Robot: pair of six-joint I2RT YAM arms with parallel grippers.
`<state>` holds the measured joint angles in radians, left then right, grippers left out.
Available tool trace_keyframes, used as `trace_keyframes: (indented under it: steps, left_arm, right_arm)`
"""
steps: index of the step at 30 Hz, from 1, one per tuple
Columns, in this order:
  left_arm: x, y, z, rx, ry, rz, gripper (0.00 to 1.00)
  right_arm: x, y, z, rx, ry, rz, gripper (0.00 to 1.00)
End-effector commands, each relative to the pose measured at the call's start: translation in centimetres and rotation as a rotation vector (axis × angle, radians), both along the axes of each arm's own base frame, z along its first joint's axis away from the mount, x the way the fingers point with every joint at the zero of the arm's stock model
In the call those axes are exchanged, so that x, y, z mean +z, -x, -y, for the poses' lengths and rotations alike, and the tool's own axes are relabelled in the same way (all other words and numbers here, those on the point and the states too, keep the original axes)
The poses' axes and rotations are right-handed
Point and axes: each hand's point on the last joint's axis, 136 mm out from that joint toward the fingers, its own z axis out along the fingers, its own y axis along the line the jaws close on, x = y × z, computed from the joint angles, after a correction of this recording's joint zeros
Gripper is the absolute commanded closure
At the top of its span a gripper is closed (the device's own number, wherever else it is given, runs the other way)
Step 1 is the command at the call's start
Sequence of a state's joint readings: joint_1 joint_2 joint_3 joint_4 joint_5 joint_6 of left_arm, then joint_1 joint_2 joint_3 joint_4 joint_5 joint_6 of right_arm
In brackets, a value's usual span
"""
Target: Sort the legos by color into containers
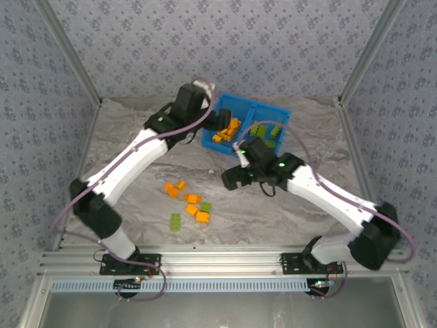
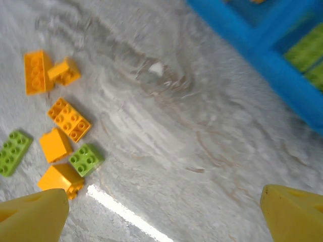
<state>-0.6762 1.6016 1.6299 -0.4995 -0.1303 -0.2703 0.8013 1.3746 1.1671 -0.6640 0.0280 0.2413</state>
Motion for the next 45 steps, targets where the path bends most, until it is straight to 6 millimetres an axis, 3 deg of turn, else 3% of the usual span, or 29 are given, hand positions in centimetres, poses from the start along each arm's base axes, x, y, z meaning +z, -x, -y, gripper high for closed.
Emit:
trace_keyframes:
  steps: [1,5,8,14,18,20,26,30,38,42,45]
  left_arm:
    - [-2.3,2.1,-3.3,0.031,-0.081,0.026,0.06]
    - [-4.4,6.0,-8.7,0.136,-0.135,0.010,0.05]
    - [-6.2,8.6,-12.7,0.261,-0.103,-0.014,0.05]
    - [-9.1,13.2,-18.8,0.445,0.020,-0.044,0.05]
    - [-9.9,14.8,-21.9,0.540,0.057,-0.047,0.05]
    - [-9.9,15.1,-22.3,0.545,0.075,-0.044,0.05]
    - [-9.9,14.4,-20.9,0.481,0.071,-0.064,0.05]
    - [-9.4,14.0,-20.7,0.486,0.079,-0.056,0.05]
    - [-10.2,13.8,-20.2,0.483,0.099,-0.080,0.05]
    - [-10.3,13.9,-20.2,0.483,0.096,-0.087,0.04]
    - [-10.0,14.0,-20.1,0.469,0.099,-0.083,0.04]
  right_arm:
    - [-1.6,0.5,-3.4,0.155,0.130,0.017,0.00]
    - [-5.3,0.9,-8.0,0.323,0.221,-0.008,0.00]
    - [-7.5,0.1,-10.4,0.369,0.232,-0.023,0.00]
    - [-11.7,0.1,-13.3,0.463,0.239,-0.133,0.04]
    - [-14.1,0.6,-14.1,0.494,0.252,-0.183,0.06]
    - [-15.1,0.1,-14.0,0.468,0.254,-0.197,0.09]
    - [-15.4,0.1,-14.9,0.471,0.199,-0.213,0.12]
    - [-16.7,-0.3,-14.3,0.453,0.257,-0.212,0.20]
    - [-17.5,-2.3,-12.5,0.348,0.349,-0.160,0.54]
    - [-15.2,-2.6,-13.0,0.317,0.279,-0.138,0.71]
    - [-9.7,-3.8,-13.0,0.252,0.143,-0.075,0.72]
